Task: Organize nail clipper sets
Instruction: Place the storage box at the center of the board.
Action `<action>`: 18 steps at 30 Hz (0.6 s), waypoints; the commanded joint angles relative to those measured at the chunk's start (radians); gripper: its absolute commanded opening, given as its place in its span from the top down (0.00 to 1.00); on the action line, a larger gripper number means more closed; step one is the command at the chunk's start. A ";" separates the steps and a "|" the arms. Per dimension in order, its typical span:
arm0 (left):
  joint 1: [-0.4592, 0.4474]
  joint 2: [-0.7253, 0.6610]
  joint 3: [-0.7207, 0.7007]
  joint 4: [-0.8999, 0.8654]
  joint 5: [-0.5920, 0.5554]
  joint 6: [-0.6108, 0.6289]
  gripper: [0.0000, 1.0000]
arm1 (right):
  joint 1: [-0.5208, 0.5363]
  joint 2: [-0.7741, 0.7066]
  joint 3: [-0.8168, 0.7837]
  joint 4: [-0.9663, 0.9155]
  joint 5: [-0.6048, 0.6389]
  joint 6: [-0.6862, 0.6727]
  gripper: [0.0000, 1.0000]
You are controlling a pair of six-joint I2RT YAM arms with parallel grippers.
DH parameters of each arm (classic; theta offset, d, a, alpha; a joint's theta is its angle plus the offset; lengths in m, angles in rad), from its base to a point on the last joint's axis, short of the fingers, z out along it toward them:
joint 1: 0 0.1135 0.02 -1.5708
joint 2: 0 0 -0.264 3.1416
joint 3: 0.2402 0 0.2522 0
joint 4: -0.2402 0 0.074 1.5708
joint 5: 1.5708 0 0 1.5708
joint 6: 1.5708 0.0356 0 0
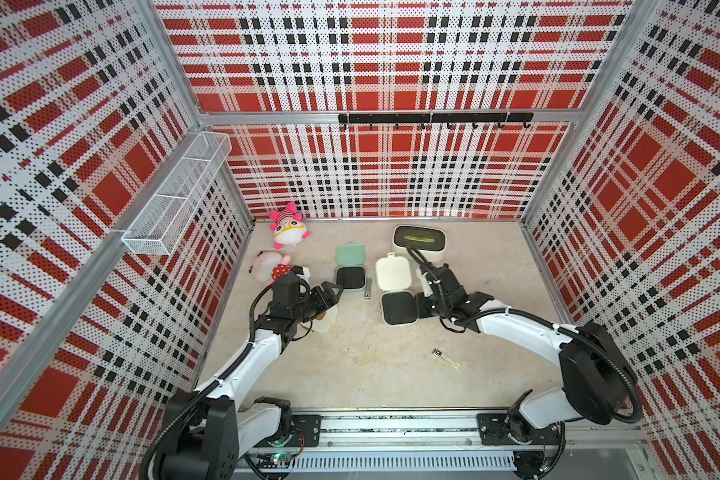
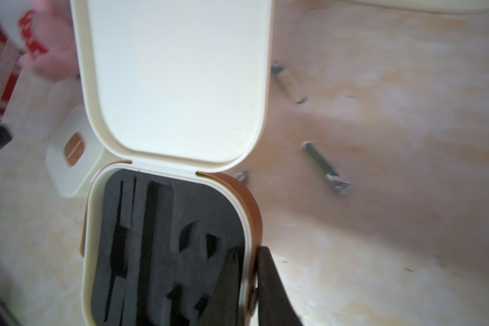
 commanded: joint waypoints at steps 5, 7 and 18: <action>0.015 -0.069 -0.027 -0.059 -0.002 0.022 0.17 | 0.159 0.204 0.098 0.055 -0.124 -0.068 1.00; 0.014 -0.077 -0.037 -0.063 -0.004 0.020 0.17 | 0.181 0.258 0.122 0.051 -0.133 -0.073 1.00; 0.003 -0.078 -0.049 -0.063 -0.009 0.020 0.17 | 0.188 0.290 0.088 0.024 -0.056 -0.078 0.87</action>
